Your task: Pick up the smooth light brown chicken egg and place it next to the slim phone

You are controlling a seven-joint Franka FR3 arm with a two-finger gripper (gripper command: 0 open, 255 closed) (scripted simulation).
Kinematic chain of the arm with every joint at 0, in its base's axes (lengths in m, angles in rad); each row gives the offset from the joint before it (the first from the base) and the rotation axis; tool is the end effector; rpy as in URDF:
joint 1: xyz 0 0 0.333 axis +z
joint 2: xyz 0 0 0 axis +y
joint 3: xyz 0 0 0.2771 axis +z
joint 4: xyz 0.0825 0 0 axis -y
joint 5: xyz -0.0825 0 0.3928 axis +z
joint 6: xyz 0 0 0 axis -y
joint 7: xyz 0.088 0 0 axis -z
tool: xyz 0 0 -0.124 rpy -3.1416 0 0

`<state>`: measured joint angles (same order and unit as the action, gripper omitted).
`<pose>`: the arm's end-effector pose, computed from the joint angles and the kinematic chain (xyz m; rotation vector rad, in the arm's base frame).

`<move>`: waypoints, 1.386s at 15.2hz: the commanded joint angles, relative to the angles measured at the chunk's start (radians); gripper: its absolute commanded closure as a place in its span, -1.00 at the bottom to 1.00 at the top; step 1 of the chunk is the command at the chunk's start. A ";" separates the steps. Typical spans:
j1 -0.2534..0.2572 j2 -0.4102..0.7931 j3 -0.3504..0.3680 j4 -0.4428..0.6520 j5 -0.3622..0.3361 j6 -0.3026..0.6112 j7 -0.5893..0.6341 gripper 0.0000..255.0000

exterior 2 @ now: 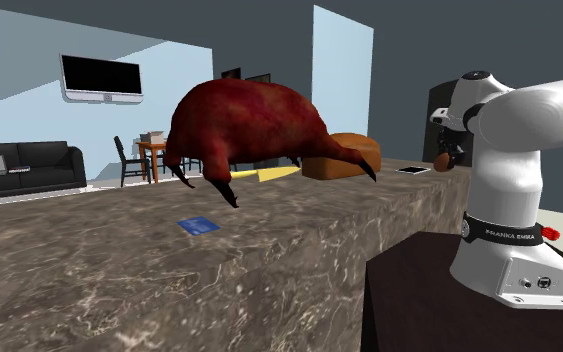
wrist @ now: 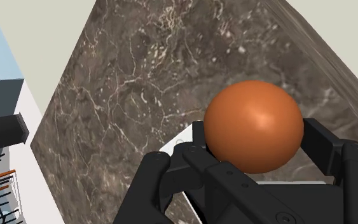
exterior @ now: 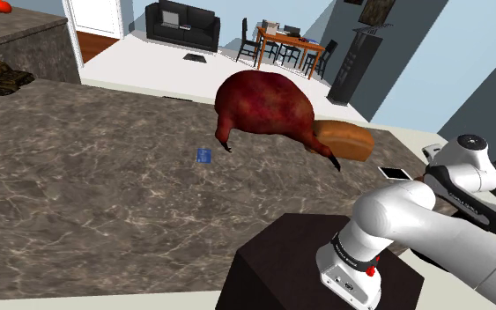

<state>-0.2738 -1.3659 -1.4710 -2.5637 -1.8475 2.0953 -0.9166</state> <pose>-0.0206 -0.4720 0.2952 2.5293 0.2772 -0.1258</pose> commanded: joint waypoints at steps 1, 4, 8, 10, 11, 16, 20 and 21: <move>0.002 -0.001 -0.011 -0.001 -0.012 0.004 0.004 1.00; 0.002 -0.001 -0.011 -0.001 -0.012 0.004 0.004 1.00; 0.003 -0.001 -0.012 0.001 -0.012 0.005 0.004 -1.00; 0.002 -0.001 -0.012 0.000 -0.013 0.005 0.003 -1.00; 0.002 -0.001 -0.012 0.000 -0.013 0.005 0.003 -1.00; -0.097 -0.004 0.127 -0.074 0.115 -0.040 -0.035 -1.00; -0.094 -0.015 0.128 -0.074 0.110 -0.050 -0.036 -1.00; -0.094 -0.017 0.128 -0.074 0.110 -0.052 -0.037 -1.00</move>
<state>-0.3331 -1.3802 -1.3372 -2.6219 -1.7355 2.0443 -0.9514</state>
